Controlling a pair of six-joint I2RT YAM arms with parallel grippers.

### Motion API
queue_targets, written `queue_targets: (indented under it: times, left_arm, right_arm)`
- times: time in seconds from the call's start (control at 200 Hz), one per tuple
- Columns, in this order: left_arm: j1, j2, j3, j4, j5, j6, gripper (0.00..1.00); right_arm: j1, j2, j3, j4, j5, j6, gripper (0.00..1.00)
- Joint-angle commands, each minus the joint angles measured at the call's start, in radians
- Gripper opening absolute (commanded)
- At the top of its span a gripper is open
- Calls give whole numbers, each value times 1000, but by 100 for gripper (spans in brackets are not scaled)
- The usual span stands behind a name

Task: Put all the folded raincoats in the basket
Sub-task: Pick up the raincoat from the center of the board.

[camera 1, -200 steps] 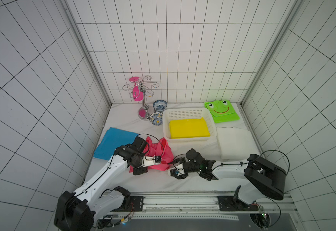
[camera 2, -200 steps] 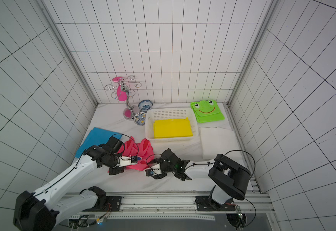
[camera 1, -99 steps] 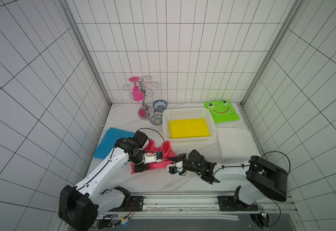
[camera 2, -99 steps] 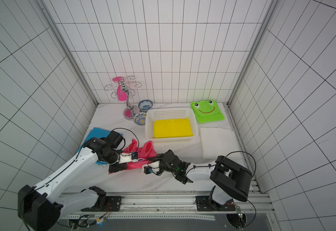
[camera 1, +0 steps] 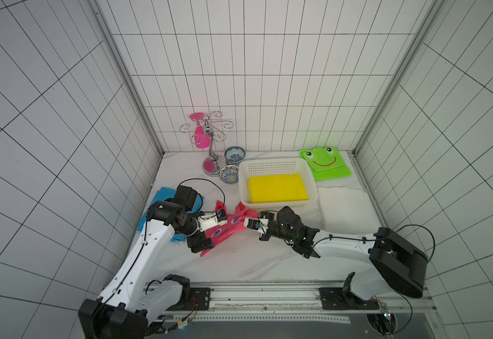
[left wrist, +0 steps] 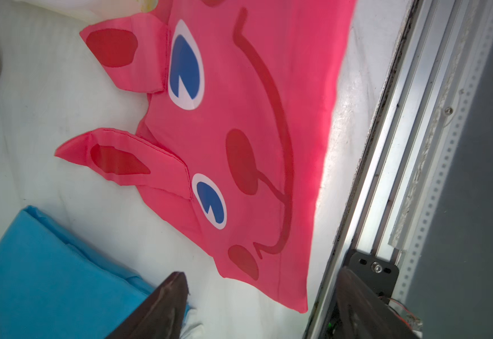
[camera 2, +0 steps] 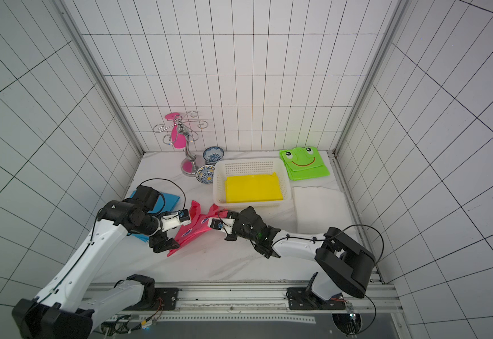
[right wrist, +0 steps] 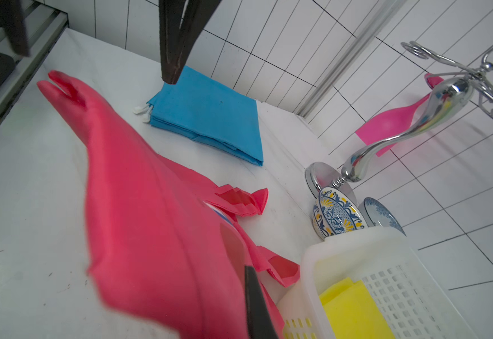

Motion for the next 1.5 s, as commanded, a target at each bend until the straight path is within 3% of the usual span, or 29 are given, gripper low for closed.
queue_targets:
  times: [0.0, 0.16, 0.3, 0.34, 0.465, 0.52, 0.75, 0.854, 1.004, 1.149, 1.329, 1.499]
  left_arm:
    - [21, -37, -29, 2, 15, -45, 97]
    - [46, -86, -84, 66, 22, -86, 97]
    - [57, -98, -151, 168, -96, -87, 94]
    - [57, -96, -167, 185, -138, -60, 81]
    - [64, -103, -181, 226, -256, -11, 17]
    - [65, -94, -145, 198, -252, 16, 0]
    - [62, -35, 66, -8, -156, 166, 0]
    - [59, -5, 182, -51, -147, 168, 0]
    - [22, 46, 332, -32, -62, 137, 0]
    - [-90, 142, 479, 41, -119, 35, 0]
    - [-231, 286, 648, 209, -293, -9, 0]
    - [-286, 447, 810, 398, -414, -70, 0]
  right_arm:
    - [-12, 0, 82, -25, 33, 146, 0]
    - [-13, 12, 160, -59, 45, 230, 0]
    - [-17, 15, 201, -104, 26, 241, 0]
    - [-20, 11, 205, -113, 15, 252, 0]
    - [-25, -31, 204, -173, -18, 257, 0]
    - [-27, -54, 198, -206, -31, 233, 0]
    - [-66, -166, 262, -541, -141, 71, 0]
    - [-98, -214, 311, -705, -152, 10, 0]
    - [-167, -290, 339, -764, -107, -2, 0]
    - [-223, -328, 455, -841, -74, -42, 0]
    - [-348, -326, 553, -871, -25, -120, 0]
    - [-520, -252, 628, -868, -49, -167, 0]
